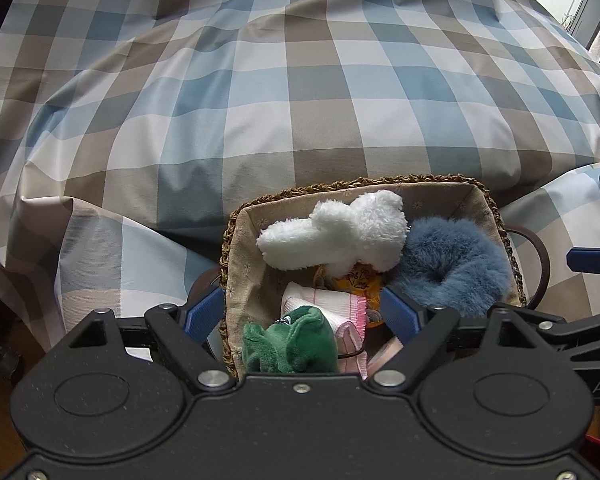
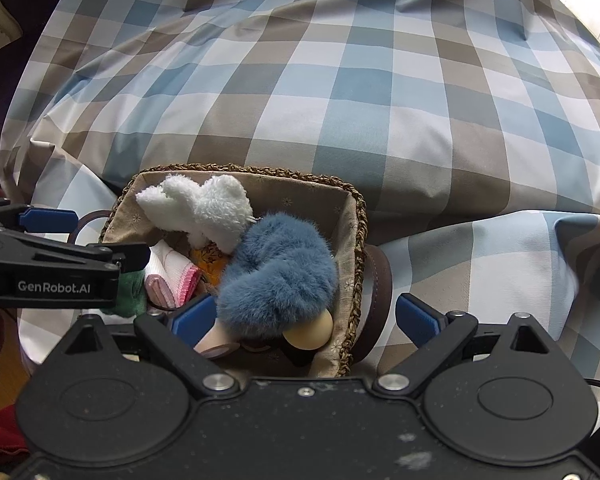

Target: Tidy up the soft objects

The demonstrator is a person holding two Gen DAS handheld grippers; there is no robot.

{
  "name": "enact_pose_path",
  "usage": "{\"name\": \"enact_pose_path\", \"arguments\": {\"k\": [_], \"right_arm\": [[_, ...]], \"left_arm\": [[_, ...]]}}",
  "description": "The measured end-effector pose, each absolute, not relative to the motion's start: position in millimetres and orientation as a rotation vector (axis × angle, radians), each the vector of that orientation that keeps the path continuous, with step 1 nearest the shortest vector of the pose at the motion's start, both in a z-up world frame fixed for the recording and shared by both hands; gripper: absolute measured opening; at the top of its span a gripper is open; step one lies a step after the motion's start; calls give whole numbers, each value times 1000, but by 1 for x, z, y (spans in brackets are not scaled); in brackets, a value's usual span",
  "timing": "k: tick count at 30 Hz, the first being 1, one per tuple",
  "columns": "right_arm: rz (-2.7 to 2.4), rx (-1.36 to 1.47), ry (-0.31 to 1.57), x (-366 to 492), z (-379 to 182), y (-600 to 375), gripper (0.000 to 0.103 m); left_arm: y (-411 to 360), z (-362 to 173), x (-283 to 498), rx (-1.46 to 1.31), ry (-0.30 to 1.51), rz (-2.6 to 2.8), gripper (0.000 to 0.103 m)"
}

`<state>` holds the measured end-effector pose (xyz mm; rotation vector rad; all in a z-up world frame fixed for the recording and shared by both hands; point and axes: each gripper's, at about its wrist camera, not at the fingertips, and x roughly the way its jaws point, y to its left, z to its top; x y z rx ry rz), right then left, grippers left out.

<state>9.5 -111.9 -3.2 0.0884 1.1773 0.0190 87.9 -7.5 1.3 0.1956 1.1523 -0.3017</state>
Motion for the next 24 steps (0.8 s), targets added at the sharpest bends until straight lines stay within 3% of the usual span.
{"name": "enact_pose_path", "arguments": {"k": [2, 24], "right_arm": [[22, 86, 1181, 10, -3, -112, 97], [3, 78, 1259, 32, -12, -122, 102]], "left_arm": [[-6, 4, 88, 193, 1139, -280, 90], [-2, -8, 96, 172, 1192, -167, 89]]}}
